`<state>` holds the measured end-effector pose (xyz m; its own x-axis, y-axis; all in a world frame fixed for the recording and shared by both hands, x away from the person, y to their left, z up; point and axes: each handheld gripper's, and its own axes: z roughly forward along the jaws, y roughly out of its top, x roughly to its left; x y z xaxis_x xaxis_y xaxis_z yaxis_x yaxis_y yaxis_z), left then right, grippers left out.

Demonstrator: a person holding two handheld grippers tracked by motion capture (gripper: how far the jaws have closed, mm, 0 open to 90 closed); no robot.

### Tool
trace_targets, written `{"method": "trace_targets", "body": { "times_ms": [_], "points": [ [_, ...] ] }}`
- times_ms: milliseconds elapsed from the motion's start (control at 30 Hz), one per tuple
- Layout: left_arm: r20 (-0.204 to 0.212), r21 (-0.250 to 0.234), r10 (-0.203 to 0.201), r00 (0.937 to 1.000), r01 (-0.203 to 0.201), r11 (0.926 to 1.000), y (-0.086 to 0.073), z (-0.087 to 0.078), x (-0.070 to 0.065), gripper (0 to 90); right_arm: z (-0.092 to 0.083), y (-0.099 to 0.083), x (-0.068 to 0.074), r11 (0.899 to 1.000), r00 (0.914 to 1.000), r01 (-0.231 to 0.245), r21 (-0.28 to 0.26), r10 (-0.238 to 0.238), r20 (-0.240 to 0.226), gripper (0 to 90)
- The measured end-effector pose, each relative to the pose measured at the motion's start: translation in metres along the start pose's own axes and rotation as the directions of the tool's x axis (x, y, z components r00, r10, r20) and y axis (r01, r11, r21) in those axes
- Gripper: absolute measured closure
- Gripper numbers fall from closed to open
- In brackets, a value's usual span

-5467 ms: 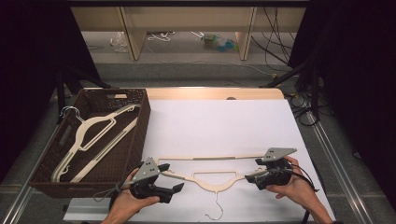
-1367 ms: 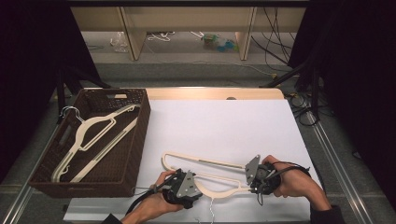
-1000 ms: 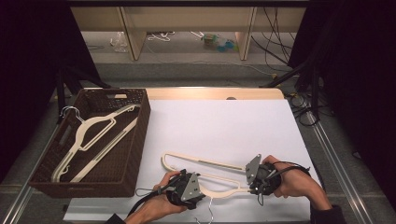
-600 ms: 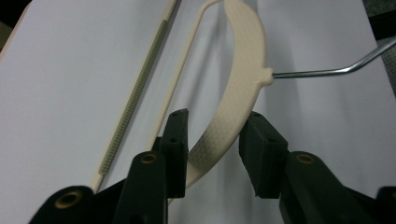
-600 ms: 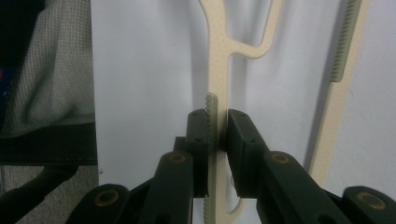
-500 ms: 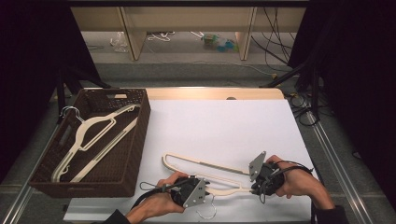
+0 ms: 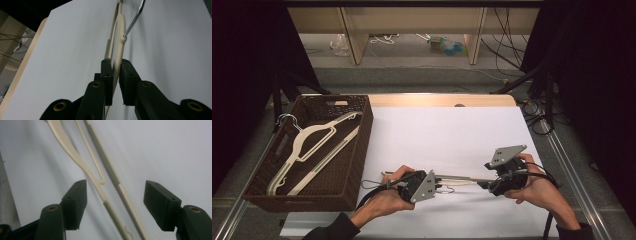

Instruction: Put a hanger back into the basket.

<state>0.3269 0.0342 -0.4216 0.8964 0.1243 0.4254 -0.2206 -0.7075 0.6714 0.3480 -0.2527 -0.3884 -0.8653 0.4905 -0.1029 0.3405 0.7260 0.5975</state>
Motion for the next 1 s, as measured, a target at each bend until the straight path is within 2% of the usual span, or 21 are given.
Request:
{"method": "trace_targets", "body": {
  "times_ms": [33, 200, 233, 300, 333, 367, 500, 533, 600, 633, 667, 700, 767, 833, 933, 967, 1000],
  "points": [
    [-0.006, 0.001, 0.0, 1.0, 0.0, 1.0, 0.001, 0.0, 0.003, 82.0, -0.002, 0.001, 0.0, 1.0, 0.9999, -0.01, -0.015, 0.01, 0.011, 35.7],
    [0.001, 0.002, -0.083, 0.9965, 0.083, 0.9965, 0.003, -0.006, 0.015, 84.1, -0.008, 0.0, -0.007, 0.995, 0.9969, -0.044, -0.086, 0.05, 0.06, 33.6],
    [0.007, -0.004, -0.111, 0.9938, 0.111, 0.9939, 0.003, -0.007, 0.018, 84.8, -0.01, -0.001, -0.008, 0.995, 0.997, -0.046, -0.088, 0.051, 0.058, 33.2],
    [0.021, -0.017, -0.186, 0.9824, 0.186, 0.9824, 0.001, -0.012, 0.025, 85.8, -0.013, -0.001, -0.009, 0.992, 0.9945, -0.075, -0.103, 0.082, 0.065, 32.3],
    [0.028, -0.025, -0.231, 0.9725, 0.232, 0.9724, 0.0, -0.013, 0.029, 85.9, -0.014, -0.001, -0.009, 0.99, 0.9938, -0.085, -0.109, 0.092, 0.063, 32.2],
    [0.033, -0.026, -0.26, 0.9652, 0.26, 0.9651, -0.002, -0.014, 0.03, 85.9, -0.015, -0.002, -0.009, 0.988, 0.9927, -0.092, -0.124, 0.101, 0.067, 31.8],
    [0.03, -0.028, -0.331, 0.9433, 0.331, 0.9431, -0.007, -0.018, 0.037, 85.9, -0.017, -0.002, -0.009, 0.986, 0.9928, -0.095, -0.137, 0.104, 0.06, 30.9],
    [0.034, -0.032, -0.35, 0.9361, 0.351, 0.9358, -0.008, -0.019, 0.039, 85.9, -0.017, -0.002, -0.009, 0.986, 0.9926, -0.098, -0.133, 0.107, 0.058, 30.7],
    [0.04, -0.042, -0.398, 0.9166, 0.399, 0.9158, -0.011, -0.02, 0.041, 85.9, -0.015, -0.003, -0.009, 0.984, 0.9916, -0.093, -0.149, 0.105, 0.076, 30.7],
    [0.044, -0.037, -0.412, 0.9101, 0.414, 0.9097, -0.012, -0.021, 0.042, 85.9, -0.015, -0.003, -0.009, 0.986, 0.9924, -0.089, -0.143, 0.1, 0.072, 30.7],
    [0.039, -0.032, -0.421, 0.9064, 0.422, 0.906, -0.013, -0.022, 0.044, 85.9, -0.016, -0.003, -0.009, 0.986, 0.9918, -0.103, -0.131, 0.111, 0.063, 30.7],
    [0.047, -0.039, -0.437, 0.8984, 0.438, 0.8979, -0.014, -0.022, 0.044, 85.9, -0.016, -0.004, -0.009, 0.986, 0.9919, -0.1, -0.132, 0.109, 0.064, 30.7],
    [0.054, -0.052, -0.48, 0.8758, 0.482, 0.8746, -0.017, -0.025, 0.047, 85.9, -0.016, -0.004, -0.009, 0.986, 0.9923, -0.1, -0.133, 0.109, 0.06, 30.7],
    [0.063, -0.059, -0.498, 0.8647, 0.502, 0.863, -0.019, -0.028, 0.051, 85.9, -0.016, -0.003, -0.008, 0.987, 0.9927, -0.102, -0.125, 0.109, 0.052, 30.7],
    [0.076, -0.075, -0.544, 0.8354, 0.549, 0.8324, -0.022, -0.034, 0.055, 86.0, -0.015, -0.004, -0.008, 0.987, 0.9924, -0.102, -0.126, 0.109, 0.056, 30.8],
    [0.078, -0.082, -0.554, 0.8291, 0.559, 0.8252, -0.023, -0.036, 0.057, 86.0, -0.015, -0.004, -0.008, 0.987, 0.9925, -0.102, -0.126, 0.11, 0.055, 30.7],
    [0.078, -0.085, -0.567, 0.8203, 0.572, 0.816, -0.024, -0.039, 0.059, 86.0, -0.014, -0.004, -0.008, 0.985, 0.9919, -0.106, -0.134, 0.114, 0.056, 30.7]
  ]
}}
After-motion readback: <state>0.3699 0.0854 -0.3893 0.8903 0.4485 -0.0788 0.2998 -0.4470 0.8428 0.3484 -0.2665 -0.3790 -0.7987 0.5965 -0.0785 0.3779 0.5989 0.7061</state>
